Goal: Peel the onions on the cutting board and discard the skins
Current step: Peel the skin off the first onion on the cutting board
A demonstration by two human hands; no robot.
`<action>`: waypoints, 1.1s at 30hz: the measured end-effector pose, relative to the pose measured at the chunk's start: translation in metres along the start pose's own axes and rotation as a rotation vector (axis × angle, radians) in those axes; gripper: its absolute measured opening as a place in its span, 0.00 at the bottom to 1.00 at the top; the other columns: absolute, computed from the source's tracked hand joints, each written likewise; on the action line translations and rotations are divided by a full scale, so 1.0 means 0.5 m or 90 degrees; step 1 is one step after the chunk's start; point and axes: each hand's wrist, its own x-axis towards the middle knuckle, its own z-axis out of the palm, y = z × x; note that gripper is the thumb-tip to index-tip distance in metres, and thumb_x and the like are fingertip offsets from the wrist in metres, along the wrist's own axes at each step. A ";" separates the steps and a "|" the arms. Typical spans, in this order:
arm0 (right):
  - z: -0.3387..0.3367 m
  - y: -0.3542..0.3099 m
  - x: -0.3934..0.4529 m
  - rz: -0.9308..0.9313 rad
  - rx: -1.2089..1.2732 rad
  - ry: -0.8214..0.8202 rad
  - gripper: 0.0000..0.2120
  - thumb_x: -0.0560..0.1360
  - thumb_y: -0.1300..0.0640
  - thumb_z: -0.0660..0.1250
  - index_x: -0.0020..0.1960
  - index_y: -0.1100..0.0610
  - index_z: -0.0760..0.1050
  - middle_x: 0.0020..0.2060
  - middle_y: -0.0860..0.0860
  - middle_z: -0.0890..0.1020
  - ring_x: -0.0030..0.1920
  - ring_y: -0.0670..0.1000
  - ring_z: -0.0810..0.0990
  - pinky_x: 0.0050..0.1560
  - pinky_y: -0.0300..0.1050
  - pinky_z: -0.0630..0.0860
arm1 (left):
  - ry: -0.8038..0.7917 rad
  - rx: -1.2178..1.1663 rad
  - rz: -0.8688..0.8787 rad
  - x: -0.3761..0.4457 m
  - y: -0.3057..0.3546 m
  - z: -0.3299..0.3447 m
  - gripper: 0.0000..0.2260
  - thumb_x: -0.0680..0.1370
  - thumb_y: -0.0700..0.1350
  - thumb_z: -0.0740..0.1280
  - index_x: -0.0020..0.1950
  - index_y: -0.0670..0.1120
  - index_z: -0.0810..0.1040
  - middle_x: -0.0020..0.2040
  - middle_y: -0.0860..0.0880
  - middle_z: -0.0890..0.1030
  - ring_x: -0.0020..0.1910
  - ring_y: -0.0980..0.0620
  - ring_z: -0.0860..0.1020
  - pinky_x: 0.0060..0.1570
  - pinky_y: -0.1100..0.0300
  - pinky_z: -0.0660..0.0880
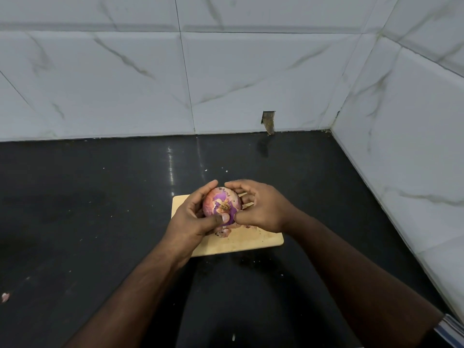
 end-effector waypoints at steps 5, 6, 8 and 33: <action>0.007 -0.003 -0.004 -0.015 -0.048 0.019 0.35 0.66 0.54 0.80 0.69 0.51 0.71 0.58 0.43 0.79 0.54 0.42 0.81 0.50 0.39 0.82 | -0.001 0.053 0.025 0.002 -0.003 0.002 0.34 0.69 0.29 0.76 0.70 0.54 0.77 0.58 0.51 0.83 0.56 0.47 0.84 0.50 0.48 0.84; 0.008 -0.004 -0.005 -0.017 -0.054 0.023 0.35 0.66 0.54 0.80 0.69 0.51 0.70 0.58 0.43 0.79 0.53 0.42 0.81 0.51 0.39 0.82 | -0.003 0.060 0.028 0.002 -0.004 0.002 0.34 0.69 0.29 0.77 0.71 0.54 0.77 0.58 0.51 0.83 0.56 0.47 0.84 0.51 0.48 0.84; 0.010 -0.006 -0.007 -0.022 -0.061 0.026 0.34 0.66 0.53 0.80 0.69 0.51 0.70 0.57 0.42 0.78 0.53 0.42 0.81 0.50 0.39 0.82 | -0.006 0.071 0.036 0.003 -0.005 0.002 0.35 0.68 0.29 0.77 0.70 0.54 0.77 0.58 0.52 0.83 0.56 0.48 0.84 0.52 0.48 0.83; -0.002 0.001 -0.006 -0.010 -0.074 0.020 0.24 0.74 0.64 0.69 0.68 0.51 0.73 0.59 0.47 0.79 0.54 0.46 0.82 0.49 0.43 0.83 | -0.010 0.031 0.013 -0.002 -0.011 0.005 0.34 0.69 0.29 0.77 0.67 0.58 0.79 0.63 0.47 0.80 0.59 0.44 0.83 0.52 0.42 0.83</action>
